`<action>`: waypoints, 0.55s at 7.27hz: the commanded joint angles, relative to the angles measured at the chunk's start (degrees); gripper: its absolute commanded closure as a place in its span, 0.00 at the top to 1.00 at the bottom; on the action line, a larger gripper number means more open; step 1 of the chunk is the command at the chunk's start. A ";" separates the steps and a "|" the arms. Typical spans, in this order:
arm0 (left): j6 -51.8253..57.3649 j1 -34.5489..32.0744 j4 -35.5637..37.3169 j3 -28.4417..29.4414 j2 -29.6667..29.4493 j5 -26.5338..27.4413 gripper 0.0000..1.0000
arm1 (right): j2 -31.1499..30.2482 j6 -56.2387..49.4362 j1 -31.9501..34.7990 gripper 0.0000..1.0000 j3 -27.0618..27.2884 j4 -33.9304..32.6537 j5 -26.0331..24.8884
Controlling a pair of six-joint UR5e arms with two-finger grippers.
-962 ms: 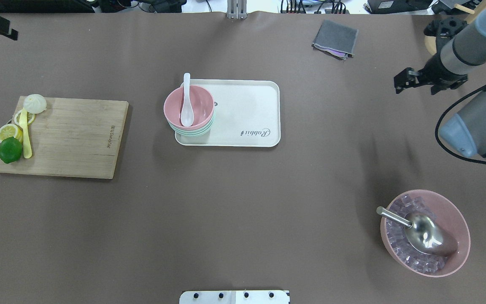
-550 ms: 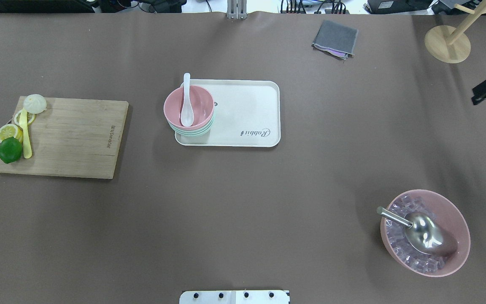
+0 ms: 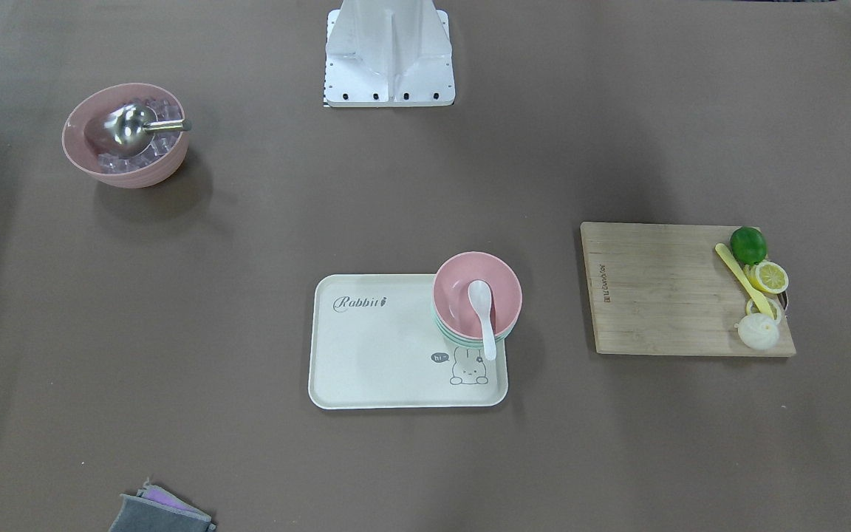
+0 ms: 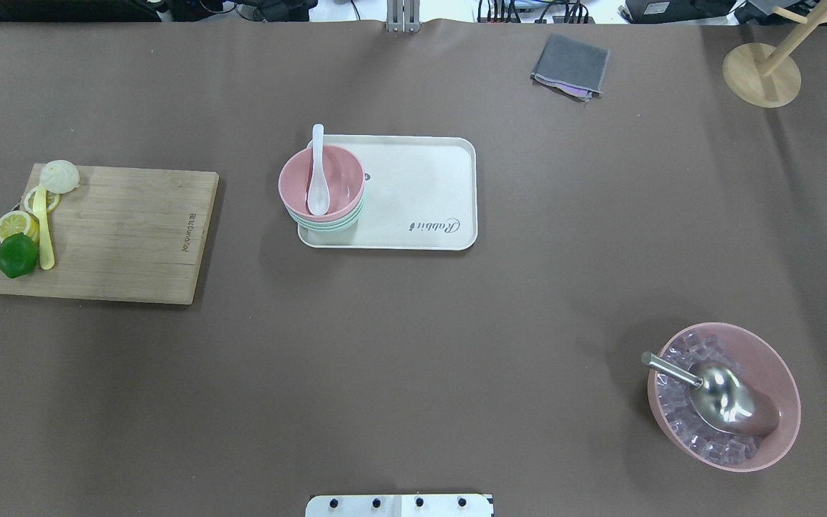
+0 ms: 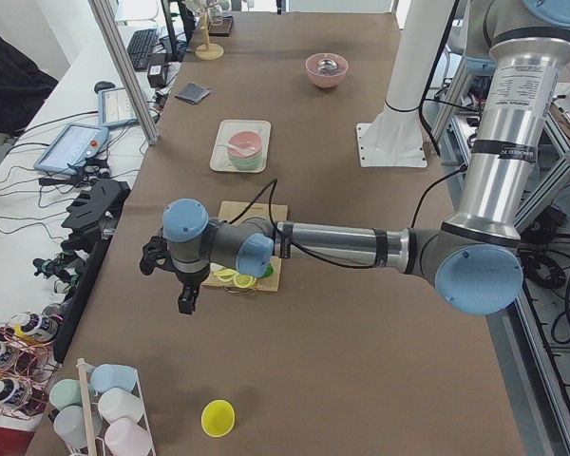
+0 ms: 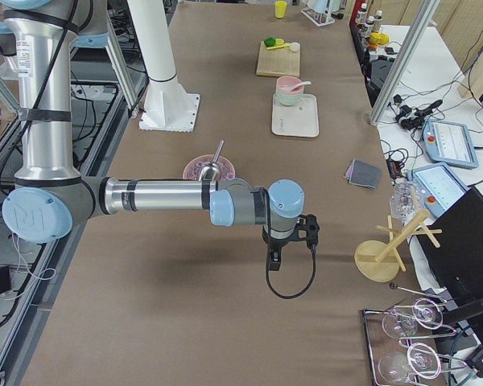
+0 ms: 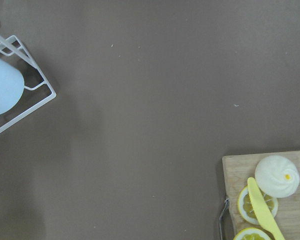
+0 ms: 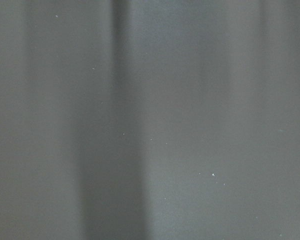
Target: Stack pink bowl on green and place spoon
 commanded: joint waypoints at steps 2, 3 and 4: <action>0.19 -2.15 -0.54 -0.50 4.63 0.02 0.99 | 0.22 0.30 1.55 1.00 0.73 -1.13 2.11; -0.16 -2.16 -0.28 -1.64 5.42 -0.25 0.99 | 0.14 1.87 1.64 1.00 1.17 -1.04 3.25; -0.25 -1.99 -0.10 -1.13 5.43 -0.25 0.99 | -0.21 2.06 1.64 1.00 1.70 -0.95 3.26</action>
